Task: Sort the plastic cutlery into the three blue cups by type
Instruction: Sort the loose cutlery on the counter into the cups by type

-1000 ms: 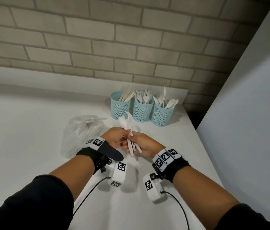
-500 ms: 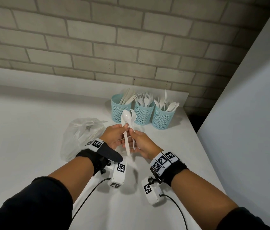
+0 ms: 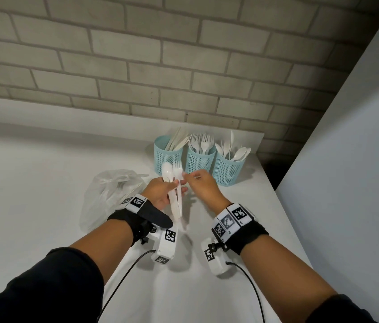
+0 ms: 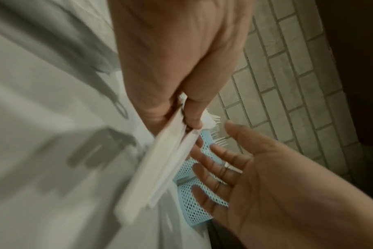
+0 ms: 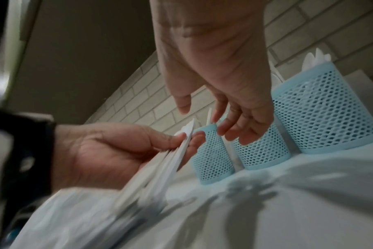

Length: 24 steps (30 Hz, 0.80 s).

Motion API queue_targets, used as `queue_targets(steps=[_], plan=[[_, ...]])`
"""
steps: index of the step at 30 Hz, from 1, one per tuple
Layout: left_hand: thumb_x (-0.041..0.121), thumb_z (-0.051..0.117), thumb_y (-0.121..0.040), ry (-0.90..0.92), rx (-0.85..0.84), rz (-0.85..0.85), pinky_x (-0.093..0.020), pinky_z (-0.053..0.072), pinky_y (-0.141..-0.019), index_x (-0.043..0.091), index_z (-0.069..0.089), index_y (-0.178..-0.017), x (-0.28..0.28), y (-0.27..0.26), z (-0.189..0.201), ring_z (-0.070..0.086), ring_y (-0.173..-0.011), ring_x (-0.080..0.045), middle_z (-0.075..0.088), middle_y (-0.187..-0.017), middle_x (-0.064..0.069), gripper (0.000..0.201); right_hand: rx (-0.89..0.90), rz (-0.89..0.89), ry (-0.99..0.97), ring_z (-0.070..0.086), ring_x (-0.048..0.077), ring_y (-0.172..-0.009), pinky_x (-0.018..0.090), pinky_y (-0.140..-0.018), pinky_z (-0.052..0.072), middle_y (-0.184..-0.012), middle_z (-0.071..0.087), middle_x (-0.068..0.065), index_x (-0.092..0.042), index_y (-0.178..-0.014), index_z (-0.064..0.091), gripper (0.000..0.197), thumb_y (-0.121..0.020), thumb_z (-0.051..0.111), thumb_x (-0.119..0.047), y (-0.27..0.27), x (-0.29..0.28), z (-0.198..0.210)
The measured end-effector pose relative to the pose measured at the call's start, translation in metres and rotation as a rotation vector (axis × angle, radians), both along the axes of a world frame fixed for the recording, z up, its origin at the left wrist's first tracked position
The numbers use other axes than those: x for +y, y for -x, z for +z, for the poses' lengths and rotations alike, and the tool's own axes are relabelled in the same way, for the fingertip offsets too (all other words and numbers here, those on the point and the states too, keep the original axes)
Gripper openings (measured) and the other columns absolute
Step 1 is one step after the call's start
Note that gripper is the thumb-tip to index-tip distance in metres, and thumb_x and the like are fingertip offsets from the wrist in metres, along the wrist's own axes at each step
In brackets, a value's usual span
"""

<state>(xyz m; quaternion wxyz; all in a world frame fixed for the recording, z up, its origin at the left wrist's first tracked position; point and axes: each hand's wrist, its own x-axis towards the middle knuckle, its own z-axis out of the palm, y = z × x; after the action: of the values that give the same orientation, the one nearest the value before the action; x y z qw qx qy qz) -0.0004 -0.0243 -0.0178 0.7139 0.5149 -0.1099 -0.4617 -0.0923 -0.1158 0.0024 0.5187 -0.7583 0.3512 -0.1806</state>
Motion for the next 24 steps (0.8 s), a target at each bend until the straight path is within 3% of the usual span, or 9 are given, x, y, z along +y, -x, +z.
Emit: queue_targets(steps=[3,5,7,10,13,16,18,20,24], plan=[[-0.004,0.048,-0.093,0.055,-0.049,-0.104,-0.027,0.059,-0.061,-0.002,0.048,-0.126,-0.004,0.005,0.009,0.071,-0.065,-0.016,0.065,-0.097,-0.014,0.033,-0.091,-0.035,-0.033,0.058,0.021,-0.1,0.031,-0.082,0.05,-0.115,0.057,0.006,-0.016,-0.131,0.042,0.048,-0.089,0.06,-0.033,-0.013,-0.014,0.01],[-0.003,0.048,-0.094,0.084,-0.073,-0.124,-0.025,0.059,-0.061,0.003,0.051,-0.12,-0.008,0.008,0.016,0.071,-0.067,-0.015,0.065,-0.096,-0.012,0.027,-0.119,-0.007,-0.034,0.059,0.024,-0.102,0.034,-0.085,0.05,-0.117,0.058,0.009,-0.017,-0.127,0.049,0.042,-0.088,0.063,-0.023,-0.02,-0.025,0.016],[0.0,0.047,-0.095,0.09,-0.063,-0.113,-0.024,0.059,-0.063,0.005,0.054,-0.109,-0.012,0.007,0.019,0.07,-0.073,-0.017,0.065,-0.096,-0.011,0.016,-0.149,-0.014,0.029,0.057,0.022,-0.102,0.03,-0.08,0.046,-0.116,0.061,0.007,-0.015,-0.116,0.058,0.03,-0.087,0.064,-0.015,-0.024,-0.037,0.027],[0.01,0.048,-0.096,0.061,-0.055,-0.077,-0.024,0.059,-0.064,0.011,0.055,-0.095,-0.016,0.0,0.021,0.065,-0.081,-0.021,0.065,-0.097,-0.009,0.007,-0.321,-0.188,0.054,0.06,0.021,-0.1,0.035,-0.083,0.051,-0.118,0.062,0.008,-0.016,-0.123,0.053,0.035,-0.088,0.061,-0.012,-0.029,-0.059,0.052],[0.02,0.044,-0.099,0.013,-0.051,-0.058,-0.024,0.054,-0.064,0.017,0.055,-0.095,-0.017,-0.006,0.022,0.065,-0.07,-0.014,0.065,-0.091,-0.004,0.012,-0.609,-0.374,0.038,0.062,0.017,-0.095,0.034,-0.083,0.053,-0.11,0.064,0.006,-0.018,-0.125,0.052,0.039,-0.089,0.061,-0.01,-0.033,-0.079,0.074],[0.025,0.042,-0.099,-0.002,-0.057,-0.059,-0.014,0.046,-0.046,0.016,0.055,-0.107,-0.017,-0.008,0.02,0.056,-0.048,-0.002,0.06,-0.082,-0.002,0.017,-0.715,-0.415,0.152,0.064,0.014,-0.092,0.031,-0.085,0.054,-0.105,0.067,0.011,-0.023,-0.112,0.053,0.031,-0.087,0.063,-0.008,-0.035,-0.088,0.082],[0.025,0.043,-0.099,-0.014,-0.074,-0.064,-0.012,0.04,-0.042,0.017,0.053,-0.114,-0.018,-0.01,0.018,0.05,-0.047,0.0,0.058,-0.082,0.0,0.02,-0.705,-0.391,0.218,0.064,0.014,-0.091,0.022,-0.082,0.053,-0.105,0.068,0.013,-0.019,-0.11,0.052,0.028,-0.087,0.063,-0.007,-0.038,-0.089,0.075],[0.025,0.043,-0.099,-0.019,-0.064,-0.081,-0.011,0.038,-0.042,0.018,0.053,-0.118,-0.018,-0.011,0.017,0.046,-0.051,-0.001,0.058,-0.084,0.001,0.023,-0.568,-0.381,0.31,0.063,0.014,-0.089,0.016,-0.075,0.049,-0.103,0.068,0.01,-0.013,-0.113,0.053,0.028,-0.087,0.063,-0.008,-0.04,-0.09,0.062],[0.031,0.039,-0.1,-0.043,-0.023,-0.126,-0.012,0.034,-0.043,0.016,0.055,-0.114,-0.016,-0.016,0.018,0.039,-0.057,-0.004,0.061,-0.086,0.003,0.027,-0.133,-0.213,0.423,0.064,0.024,-0.091,0.033,-0.084,0.052,-0.106,0.066,0.013,-0.01,-0.117,0.056,0.03,-0.088,0.06,-0.007,-0.046,-0.097,0.031]])
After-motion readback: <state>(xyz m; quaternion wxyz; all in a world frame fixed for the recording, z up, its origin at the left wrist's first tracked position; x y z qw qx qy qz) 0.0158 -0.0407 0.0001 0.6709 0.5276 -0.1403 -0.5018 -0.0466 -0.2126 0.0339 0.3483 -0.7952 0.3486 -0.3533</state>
